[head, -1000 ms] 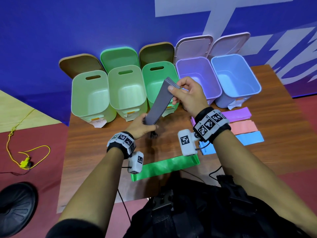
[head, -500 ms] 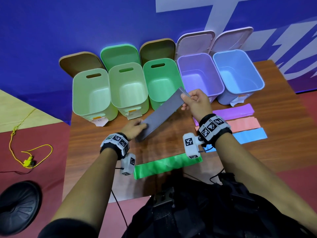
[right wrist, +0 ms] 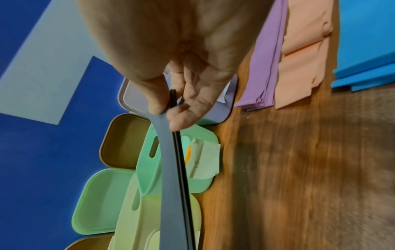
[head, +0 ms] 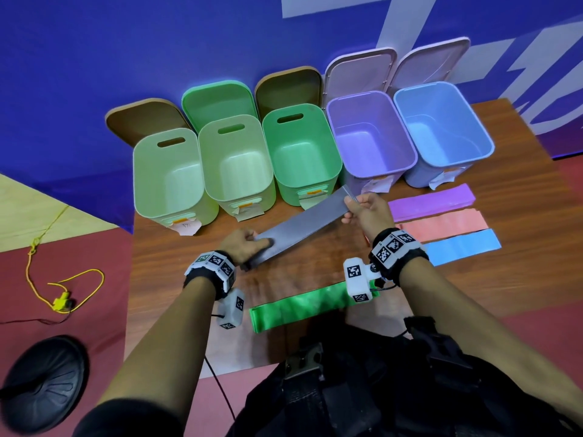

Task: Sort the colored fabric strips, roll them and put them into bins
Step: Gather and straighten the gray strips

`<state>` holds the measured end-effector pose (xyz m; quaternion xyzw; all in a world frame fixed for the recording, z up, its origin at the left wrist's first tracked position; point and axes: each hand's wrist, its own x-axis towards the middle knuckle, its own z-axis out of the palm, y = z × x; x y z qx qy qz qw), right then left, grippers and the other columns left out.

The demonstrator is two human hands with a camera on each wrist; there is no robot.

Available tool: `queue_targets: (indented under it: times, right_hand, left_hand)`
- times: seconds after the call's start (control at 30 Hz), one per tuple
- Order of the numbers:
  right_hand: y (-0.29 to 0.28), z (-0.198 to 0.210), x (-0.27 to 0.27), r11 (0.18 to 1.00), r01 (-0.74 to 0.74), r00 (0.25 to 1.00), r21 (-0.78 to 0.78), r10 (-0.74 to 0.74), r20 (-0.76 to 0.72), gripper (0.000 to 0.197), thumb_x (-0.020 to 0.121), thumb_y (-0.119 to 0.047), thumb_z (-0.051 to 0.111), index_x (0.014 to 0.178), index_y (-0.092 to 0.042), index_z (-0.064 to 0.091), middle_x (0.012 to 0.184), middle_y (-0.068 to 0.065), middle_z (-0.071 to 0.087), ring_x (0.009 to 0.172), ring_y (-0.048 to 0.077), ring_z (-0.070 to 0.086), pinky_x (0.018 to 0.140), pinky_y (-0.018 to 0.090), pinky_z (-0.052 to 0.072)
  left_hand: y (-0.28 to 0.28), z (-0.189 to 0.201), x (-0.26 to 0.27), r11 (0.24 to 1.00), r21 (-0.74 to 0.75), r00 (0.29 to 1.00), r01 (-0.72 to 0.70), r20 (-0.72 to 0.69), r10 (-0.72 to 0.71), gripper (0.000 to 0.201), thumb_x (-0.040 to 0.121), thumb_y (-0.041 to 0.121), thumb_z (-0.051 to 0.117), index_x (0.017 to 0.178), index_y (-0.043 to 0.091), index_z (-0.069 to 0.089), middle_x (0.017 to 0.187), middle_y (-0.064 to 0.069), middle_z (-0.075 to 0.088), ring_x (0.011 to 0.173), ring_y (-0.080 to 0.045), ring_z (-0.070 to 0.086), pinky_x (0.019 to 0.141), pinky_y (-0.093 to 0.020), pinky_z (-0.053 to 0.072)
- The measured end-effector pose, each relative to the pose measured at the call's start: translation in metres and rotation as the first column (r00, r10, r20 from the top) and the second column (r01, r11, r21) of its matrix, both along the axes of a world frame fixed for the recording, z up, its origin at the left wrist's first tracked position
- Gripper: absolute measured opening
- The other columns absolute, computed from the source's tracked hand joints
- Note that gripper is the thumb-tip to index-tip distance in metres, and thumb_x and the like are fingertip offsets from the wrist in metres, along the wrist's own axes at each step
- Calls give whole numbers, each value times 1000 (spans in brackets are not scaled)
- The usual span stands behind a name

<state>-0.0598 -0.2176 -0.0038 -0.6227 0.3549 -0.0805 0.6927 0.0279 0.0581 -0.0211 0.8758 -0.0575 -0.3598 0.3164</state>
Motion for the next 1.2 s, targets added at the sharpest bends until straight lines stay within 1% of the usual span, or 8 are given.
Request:
queue_targets:
  times: [0.1, 0.27, 0.4, 0.63, 0.77, 0.87, 1.03, 1.2]
  right_hand:
    - [0, -11, -5, 1000, 12, 999, 18, -11, -51, 20, 94, -17, 68, 89, -14, 49, 65, 8, 60, 54, 16, 64, 69, 30, 52]
    - [0, -25, -5, 988, 96, 994, 121, -89, -60, 23, 96, -7, 64, 90, -11, 42, 81, 14, 50, 45, 8, 59, 50, 19, 53]
    - [2, -34, -3, 986, 105, 991, 129, -94, -90, 24, 96, -4, 62, 88, -11, 41, 78, 10, 49, 51, 10, 57, 53, 20, 56]
    - [3, -53, 5, 985, 102, 984, 140, -79, -161, 30, 96, -2, 61, 82, -14, 38, 80, 7, 47, 61, 16, 55, 56, 22, 58]
    - [-1, -68, 8, 985, 95, 973, 144, -61, -224, 28, 96, -1, 60, 83, -13, 39, 79, 11, 52, 60, 15, 57, 55, 23, 59]
    - [-4, -77, 7, 988, 83, 964, 129, -47, -260, 24, 97, -2, 60, 84, -10, 42, 79, 13, 53, 64, 18, 59, 52, 21, 57]
    - [-6, -90, 6, 995, 47, 953, 83, -20, -302, 28, 96, 4, 56, 88, -20, 44, 96, 13, 53, 65, 20, 62, 56, 26, 60]
    - [-8, -96, 6, 998, -19, 950, 56, 36, -310, 30, 98, 7, 49, 82, -18, 54, 97, 5, 53, 69, 21, 61, 56, 21, 59]
  left_hand:
    - [1, -2, 4, 1000, 14, 999, -22, -40, 22, 33, 84, 37, 75, 73, 15, 53, 58, -7, 56, 49, -24, 53, 48, -25, 42]
    - [2, -7, 12, 995, 0, 993, -97, -67, 97, 22, 86, 30, 70, 76, 17, 56, 60, -9, 55, 51, -27, 52, 51, -29, 43]
    - [6, -15, 19, 996, 37, 996, -76, -36, 77, 21, 81, 37, 58, 71, 19, 58, 62, -4, 56, 62, -26, 51, 63, -32, 42]
    - [14, -38, 33, 993, 111, 999, -36, -36, 41, 14, 90, 7, 54, 85, 15, 64, 86, -7, 66, 81, -22, 58, 74, -30, 49]
    - [14, -48, 39, 989, 139, 997, -57, -38, 63, 18, 88, 4, 58, 84, 20, 66, 89, -2, 68, 82, -21, 62, 74, -28, 52]
    - [14, -53, 40, 984, 175, 999, -33, -12, 36, 18, 87, 4, 59, 87, 20, 66, 91, 0, 67, 81, -19, 60, 71, -23, 45]
    - [9, -59, 41, 984, 161, 997, -75, 20, 73, 13, 86, 3, 61, 90, 14, 65, 90, 1, 64, 83, -18, 57, 72, -19, 40]
    - [7, -60, 42, 987, 145, 997, -66, 35, 62, 17, 85, -1, 59, 82, 16, 59, 80, 3, 60, 71, -14, 53, 53, -7, 35]
